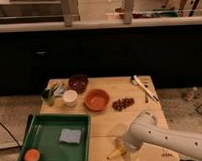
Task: Place banana in red bowl
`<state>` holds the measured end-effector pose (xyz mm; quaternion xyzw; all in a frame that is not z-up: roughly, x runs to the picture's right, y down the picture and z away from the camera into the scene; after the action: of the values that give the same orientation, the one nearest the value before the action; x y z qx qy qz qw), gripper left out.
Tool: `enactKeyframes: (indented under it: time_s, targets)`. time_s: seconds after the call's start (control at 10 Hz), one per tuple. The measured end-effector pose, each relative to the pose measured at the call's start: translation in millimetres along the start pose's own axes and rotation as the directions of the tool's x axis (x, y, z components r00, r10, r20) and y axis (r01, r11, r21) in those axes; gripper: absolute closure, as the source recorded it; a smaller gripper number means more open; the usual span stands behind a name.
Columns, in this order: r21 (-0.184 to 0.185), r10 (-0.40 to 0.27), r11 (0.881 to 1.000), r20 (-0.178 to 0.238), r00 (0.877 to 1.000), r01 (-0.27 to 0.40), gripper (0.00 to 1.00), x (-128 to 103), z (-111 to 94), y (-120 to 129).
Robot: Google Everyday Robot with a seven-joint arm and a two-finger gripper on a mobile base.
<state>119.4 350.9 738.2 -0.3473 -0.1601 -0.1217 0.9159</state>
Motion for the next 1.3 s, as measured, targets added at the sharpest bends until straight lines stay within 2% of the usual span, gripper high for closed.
enactKeyframes:
  time_s: [0.3,0.4,0.7,0.9,1.3]
  targets:
    - [0.004,0.001,1.000,0.003,1.000,-0.001,0.55,1,1,-2]
    - [0.007,0.003,1.000,0.002,1.000,-0.003,0.62,3,0,-3]
    - [0.028,0.023,0.999,-0.002,1.000,-0.023,0.94,14,-12,-6]
    - [0.039,0.032,0.999,0.016,0.999,-0.033,1.00,20,-20,-7]
    - [0.063,0.055,0.996,0.053,0.997,-0.059,1.00,33,-39,-7]
